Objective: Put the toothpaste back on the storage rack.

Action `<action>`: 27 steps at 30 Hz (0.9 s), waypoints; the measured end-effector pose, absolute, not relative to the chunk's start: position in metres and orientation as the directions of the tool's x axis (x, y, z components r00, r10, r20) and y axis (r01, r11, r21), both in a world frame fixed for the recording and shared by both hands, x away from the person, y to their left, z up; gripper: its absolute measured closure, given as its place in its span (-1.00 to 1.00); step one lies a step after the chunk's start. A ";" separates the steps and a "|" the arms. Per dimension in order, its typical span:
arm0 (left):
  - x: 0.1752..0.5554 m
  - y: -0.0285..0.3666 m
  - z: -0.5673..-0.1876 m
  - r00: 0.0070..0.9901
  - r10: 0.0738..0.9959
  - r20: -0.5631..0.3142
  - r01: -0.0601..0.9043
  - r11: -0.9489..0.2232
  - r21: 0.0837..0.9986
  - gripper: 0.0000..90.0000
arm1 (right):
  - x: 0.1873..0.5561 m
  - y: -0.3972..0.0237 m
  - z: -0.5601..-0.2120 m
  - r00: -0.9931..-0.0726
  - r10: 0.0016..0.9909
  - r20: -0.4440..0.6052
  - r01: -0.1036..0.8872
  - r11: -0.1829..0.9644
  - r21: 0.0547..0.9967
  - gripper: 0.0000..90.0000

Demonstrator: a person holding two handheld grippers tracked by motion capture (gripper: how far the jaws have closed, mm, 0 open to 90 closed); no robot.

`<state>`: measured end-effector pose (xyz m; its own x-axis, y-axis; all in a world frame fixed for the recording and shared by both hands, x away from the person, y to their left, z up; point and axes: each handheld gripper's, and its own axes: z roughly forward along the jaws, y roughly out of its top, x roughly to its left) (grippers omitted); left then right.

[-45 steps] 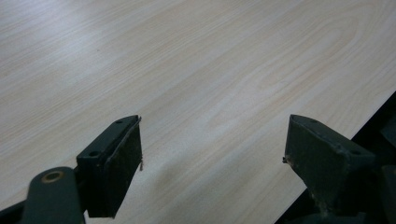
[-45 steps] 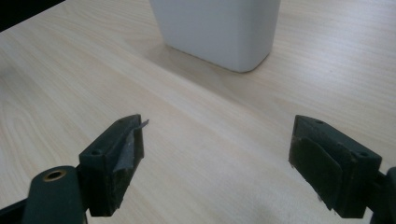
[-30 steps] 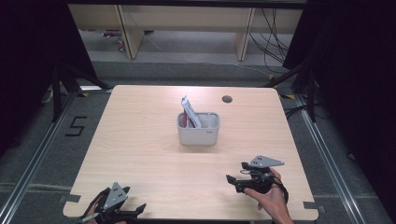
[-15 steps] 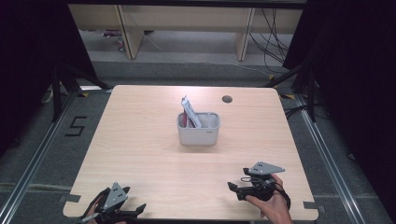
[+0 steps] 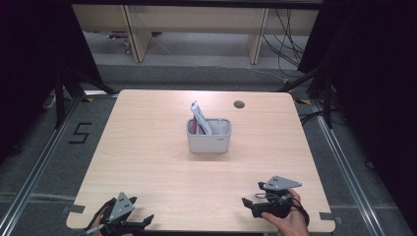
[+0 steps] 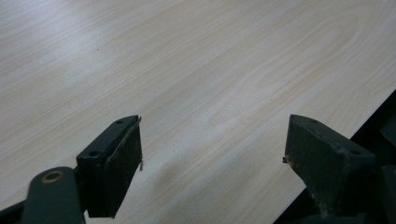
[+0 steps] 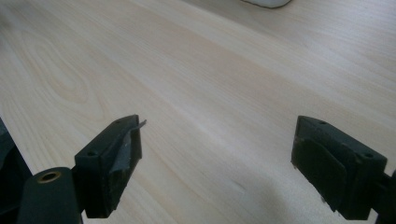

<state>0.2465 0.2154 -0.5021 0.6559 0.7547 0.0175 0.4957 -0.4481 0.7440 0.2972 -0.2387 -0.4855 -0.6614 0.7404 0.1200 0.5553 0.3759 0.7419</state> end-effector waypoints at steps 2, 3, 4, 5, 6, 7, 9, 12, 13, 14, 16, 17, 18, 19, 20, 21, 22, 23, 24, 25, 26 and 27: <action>0.246 0.217 -0.501 0.660 0.750 0.035 0.492 -0.467 0.734 -0.59 | 0.296 -0.239 -0.486 -0.658 0.743 0.122 0.560 0.375 0.738 -0.61; 0.247 0.217 -0.501 0.660 0.750 0.039 0.492 -0.471 0.732 -0.59 | 0.296 -0.239 -0.487 -0.669 0.734 0.119 0.554 0.386 0.737 -0.61; 0.246 0.216 -0.501 0.656 0.754 0.032 0.493 -0.461 0.738 -0.59 | 0.294 -0.239 -0.487 -0.660 0.741 0.125 0.566 0.381 0.731 -0.61; 0.246 0.216 -0.501 0.661 0.750 0.030 0.495 -0.465 0.734 -0.59 | 0.293 -0.239 -0.487 -0.658 0.742 0.128 0.568 0.378 0.731 -0.62; 0.247 0.217 -0.501 0.667 0.745 0.034 0.491 -0.473 0.731 -0.59 | 0.293 -0.240 -0.488 -0.670 0.735 0.106 0.551 0.397 0.734 -0.62; 0.247 0.216 -0.501 0.667 0.745 0.035 0.492 -0.475 0.729 -0.59 | 0.291 -0.239 -0.488 -0.664 0.735 0.136 0.576 0.387 0.720 -0.62; 0.247 0.216 -0.501 0.662 0.749 0.035 0.492 -0.470 0.733 -0.59 | 0.290 -0.240 -0.490 -0.669 0.733 0.124 0.570 0.398 0.719 -0.63; 0.247 0.216 -0.502 0.662 0.749 0.040 0.486 -0.469 0.738 -0.59 | 0.288 -0.239 -0.492 -0.670 0.730 0.136 0.584 0.404 0.704 -0.63; 0.246 0.216 -0.502 0.663 0.748 0.035 0.486 -0.465 0.739 -0.59 | 0.289 -0.241 -0.494 -0.691 0.709 0.138 0.568 0.415 0.711 -0.63; 0.246 0.216 -0.501 0.667 0.744 0.037 0.488 -0.474 0.733 -0.59 | 0.288 -0.241 -0.493 -0.688 0.709 0.153 0.583 0.415 0.698 -0.63; 0.246 0.215 -0.502 0.660 0.751 0.032 0.492 -0.464 0.737 -0.59 | 0.287 -0.241 -0.493 -0.684 0.717 0.134 0.576 0.418 0.702 -0.63; 0.247 0.216 -0.501 0.662 0.748 0.038 0.491 -0.471 0.733 -0.59 | 0.286 -0.242 -0.494 -0.684 0.717 0.134 0.574 0.416 0.705 -0.63; 0.246 0.215 -0.501 0.664 0.747 0.031 0.492 -0.467 0.734 -0.59 | 0.284 -0.242 -0.493 -0.666 0.734 0.132 0.587 0.406 0.700 -0.63; 0.246 0.215 -0.501 0.663 0.748 0.023 0.494 -0.460 0.738 -0.59 | 0.284 -0.242 -0.494 -0.672 0.729 0.131 0.583 0.411 0.701 -0.63; 0.246 0.215 -0.501 0.663 0.748 0.024 0.493 -0.461 0.738 -0.59 | 0.285 -0.243 -0.494 -0.684 0.719 0.126 0.574 0.423 0.701 -0.63; 0.246 0.215 -0.501 0.663 0.748 0.027 0.493 -0.463 0.737 -0.59 | 0.285 -0.244 -0.495 -0.687 0.710 0.155 0.589 0.420 0.690 -0.63; 0.247 0.216 -0.501 0.665 0.746 0.039 0.491 -0.476 0.730 -0.59 | 0.285 -0.244 -0.495 -0.687 0.710 0.155 0.590 0.420 0.690 -0.63; 0.246 0.216 -0.501 0.663 0.748 0.039 0.491 -0.473 0.731 -0.59 | 0.285 -0.244 -0.495 -0.689 0.707 0.156 0.588 0.421 0.690 -0.63; 0.246 0.216 -0.501 0.662 0.748 0.038 0.491 -0.472 0.732 -0.59 | 0.285 -0.243 -0.495 -0.691 0.707 0.150 0.584 0.424 0.692 -0.63; 0.246 0.216 -0.501 0.663 0.748 0.038 0.491 -0.473 0.732 -0.59 | 0.283 -0.243 -0.495 -0.682 0.720 0.132 0.580 0.421 0.697 -0.63; 0.246 0.214 -0.502 0.654 0.756 0.017 0.496 -0.446 0.745 -0.59 | 0.283 -0.243 -0.495 -0.680 0.722 0.128 0.580 0.423 0.696 -0.63; 0.245 0.215 -0.501 0.660 0.751 0.022 0.497 -0.459 0.737 -0.59 | 0.284 -0.243 -0.495 -0.685 0.717 0.127 0.577 0.428 0.695 -0.63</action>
<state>0.2454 0.2148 -0.5013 0.6605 0.7505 0.0219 0.4968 -0.4587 0.7367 0.2836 -0.2426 -0.4952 -0.6851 0.7173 0.1267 0.5770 0.4282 0.6955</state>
